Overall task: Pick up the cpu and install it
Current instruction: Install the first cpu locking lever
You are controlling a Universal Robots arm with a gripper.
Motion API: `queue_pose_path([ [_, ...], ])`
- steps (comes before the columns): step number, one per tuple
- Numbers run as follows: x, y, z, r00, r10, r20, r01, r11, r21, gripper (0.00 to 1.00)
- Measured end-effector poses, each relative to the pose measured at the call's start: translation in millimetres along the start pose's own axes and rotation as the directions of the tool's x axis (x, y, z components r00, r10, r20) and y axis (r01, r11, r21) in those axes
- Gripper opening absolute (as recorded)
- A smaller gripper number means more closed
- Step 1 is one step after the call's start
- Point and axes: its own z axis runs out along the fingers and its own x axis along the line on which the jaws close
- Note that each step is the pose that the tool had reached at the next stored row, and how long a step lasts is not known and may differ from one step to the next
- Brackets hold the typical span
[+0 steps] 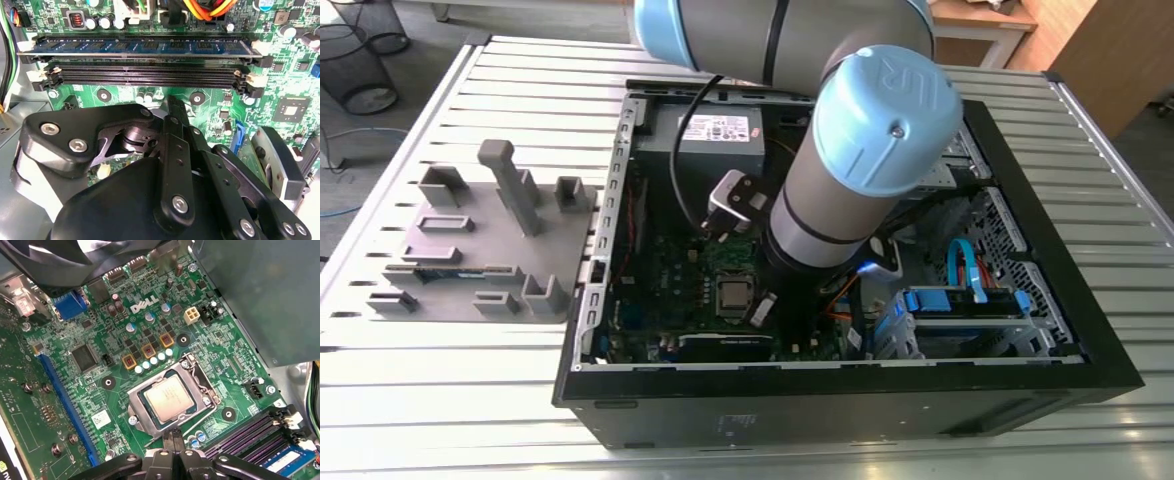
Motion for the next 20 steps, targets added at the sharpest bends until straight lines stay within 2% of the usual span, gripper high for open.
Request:
queue_pose_path([
  [4, 0.5, -0.8, 2.8, 1.0000, -0.001, 0.0000, 0.001, 1.0000, -0.0007, 0.11],
  [7, 0.6, -0.9, 4.0, 0.9999, -0.003, 0.0117, 0.003, 1.0000, -0.0073, 0.11],
  [11, 1.0, -0.3, 4.3, 0.9998, -0.004, 0.0192, 0.004, 0.9999, -0.0119, 0.11],
  [17, 1.2, 0.1, 3.9, 0.9997, -0.004, 0.0241, 0.005, 0.9999, -0.0147, 0.11],
  [20, 1.0, 0.8, 1.3, 0.9996, -0.005, 0.0277, 0.005, 0.9999, -0.0165, 0.11],
])
